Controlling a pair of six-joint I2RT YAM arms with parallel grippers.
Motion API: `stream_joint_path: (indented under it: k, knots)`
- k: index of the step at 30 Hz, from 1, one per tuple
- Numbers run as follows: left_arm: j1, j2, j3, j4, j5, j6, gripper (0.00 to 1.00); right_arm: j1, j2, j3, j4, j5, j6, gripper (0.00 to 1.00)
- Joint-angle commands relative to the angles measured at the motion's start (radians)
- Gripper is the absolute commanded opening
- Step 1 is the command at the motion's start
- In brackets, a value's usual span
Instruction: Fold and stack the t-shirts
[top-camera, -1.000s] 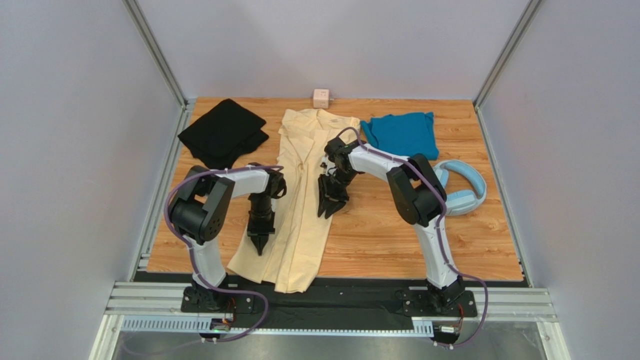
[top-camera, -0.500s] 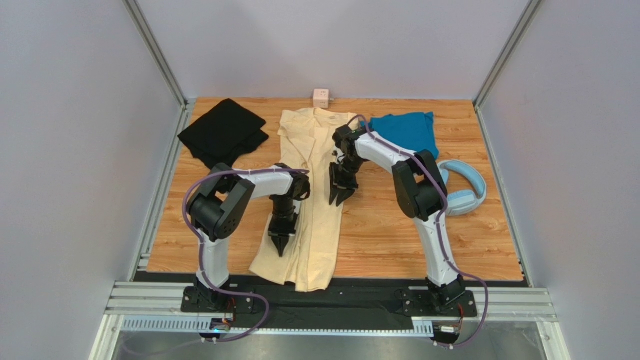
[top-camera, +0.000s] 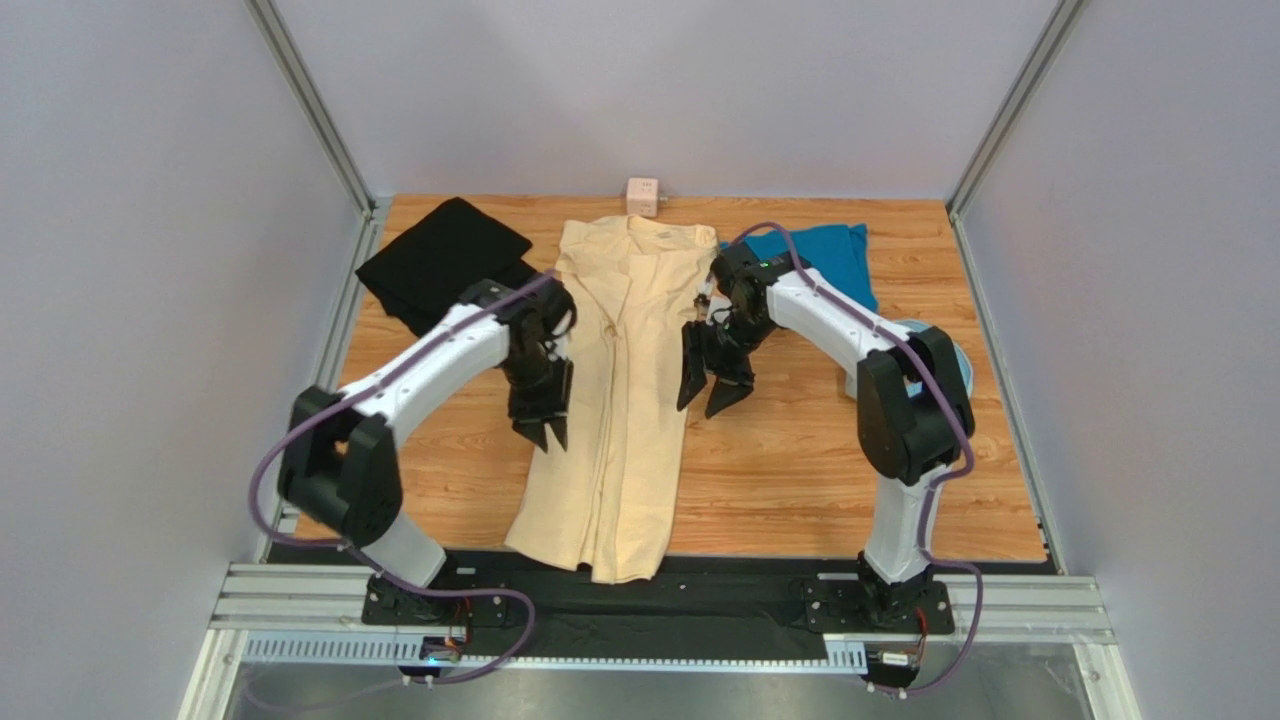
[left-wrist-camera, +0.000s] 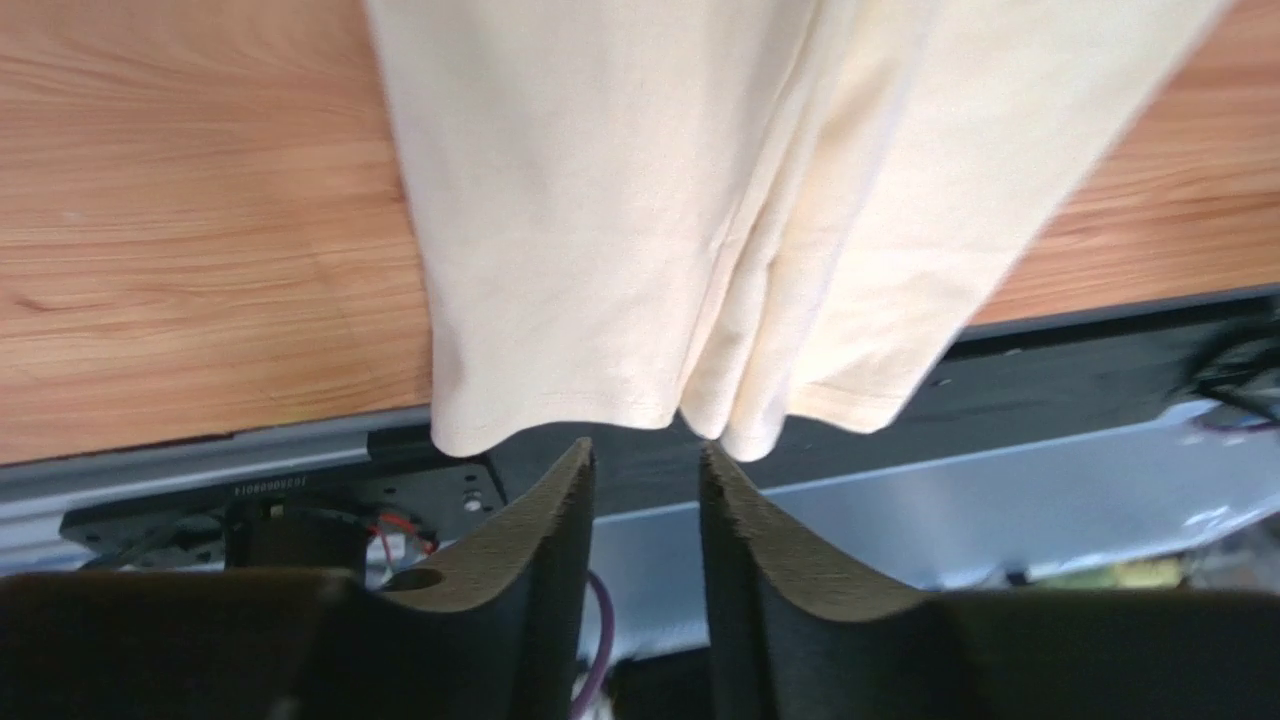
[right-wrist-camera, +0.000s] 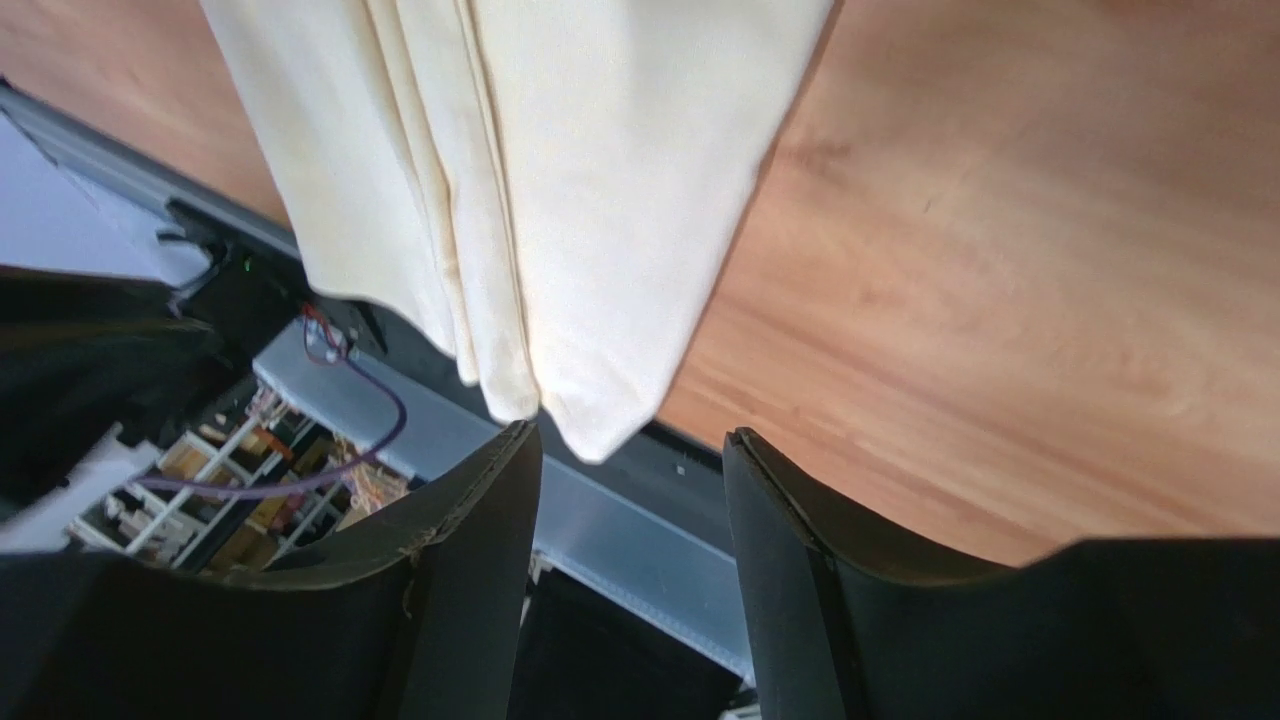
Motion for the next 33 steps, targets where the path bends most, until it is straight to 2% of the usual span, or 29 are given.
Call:
stream_joint_path:
  k: [1, 4, 12, 15, 24, 33]
  knots:
    - [0.076, -0.177, 0.021, -0.048, -0.009, 0.017, 0.45, 0.01, -0.094, -0.182, 0.052, -0.129, -0.042, 0.54]
    - [0.102, -0.165, -0.076, -0.017, 0.021, 0.058, 0.46, 0.016, -0.111, -0.268, 0.057, -0.163, -0.08, 0.54]
    - [0.15, -0.183, -0.349, 0.178, 0.109, 0.032, 0.47, 0.08, -0.112, -0.376, 0.115, -0.198, -0.054, 0.56]
    - [0.185, -0.196, -0.404, 0.207, 0.107, 0.023, 0.48, 0.098, -0.126, -0.449, 0.167, -0.235, -0.031, 0.56]
    - [0.219, -0.15, -0.368, 0.196, 0.074, 0.055, 0.49, 0.134, -0.118, -0.584, 0.334, -0.279, 0.018, 0.61]
    - [0.26, 0.011, -0.323, 0.124, 0.06, 0.139, 0.47, 0.206, -0.037, -0.558, 0.374, -0.313, 0.035, 0.61]
